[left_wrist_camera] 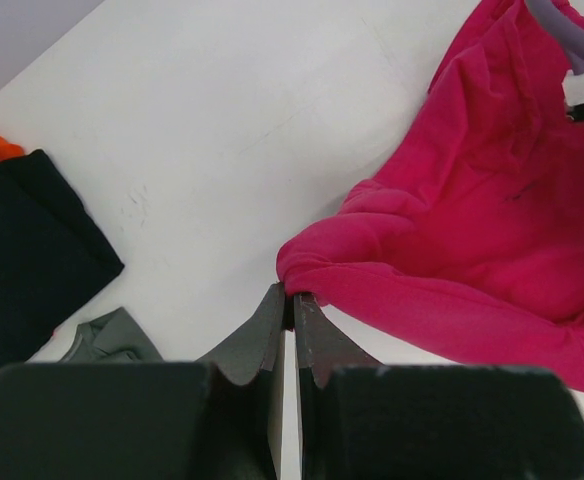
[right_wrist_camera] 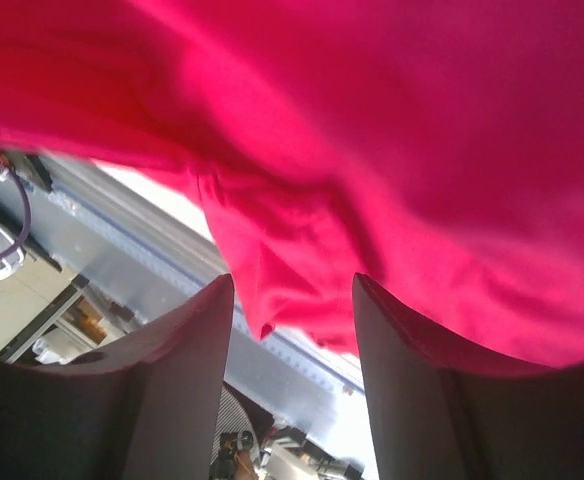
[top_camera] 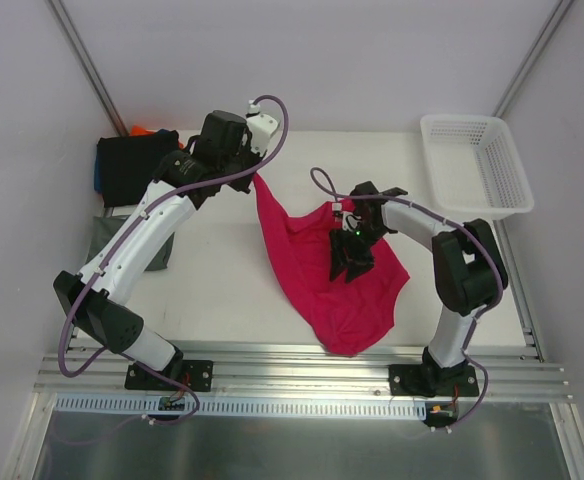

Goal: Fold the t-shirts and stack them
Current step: Flatten the tshirt out

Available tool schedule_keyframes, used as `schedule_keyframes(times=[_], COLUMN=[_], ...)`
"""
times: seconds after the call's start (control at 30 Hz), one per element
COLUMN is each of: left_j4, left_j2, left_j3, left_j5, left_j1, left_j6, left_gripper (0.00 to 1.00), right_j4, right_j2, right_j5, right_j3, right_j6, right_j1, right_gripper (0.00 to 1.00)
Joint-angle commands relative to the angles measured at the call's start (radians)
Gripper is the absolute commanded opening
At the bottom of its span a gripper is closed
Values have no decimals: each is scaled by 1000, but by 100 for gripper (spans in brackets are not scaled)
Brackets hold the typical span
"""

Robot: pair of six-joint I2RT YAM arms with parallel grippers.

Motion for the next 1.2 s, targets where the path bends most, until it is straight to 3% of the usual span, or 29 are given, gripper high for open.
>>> schedule_keyframes(times=[0.0, 0.33, 0.6, 1.0, 1.07, 1.13, 1.17], left_j4=[11, 12, 12, 12, 12, 12, 14], left_j2=[-18, -32, -26, -37, -41, -41, -40], left_j3=[37, 11, 11, 26, 26, 25, 23], left_j5=[14, 19, 20, 19, 19, 20, 20], left_j1=[12, 30, 47, 51, 53, 53, 53], left_j6=[-21, -33, -33, -31, -31, -33, -31], left_gripper=[0, 0, 0, 0, 0, 0, 0], right_j4=[3, -18, -26, -26, -30, -35, -41], right_j2=[51, 154, 144, 74, 78, 92, 97], right_j5=[16, 29, 3, -18, -18, -7, 0], right_j3=[67, 119, 111, -37, -25, 18, 35], right_j6=[-30, -47, -51, -30, -34, -43, -47], right_j1=[-2, 10, 19, 62, 65, 65, 65], right_gripper=[54, 50, 35, 36, 24, 1, 1])
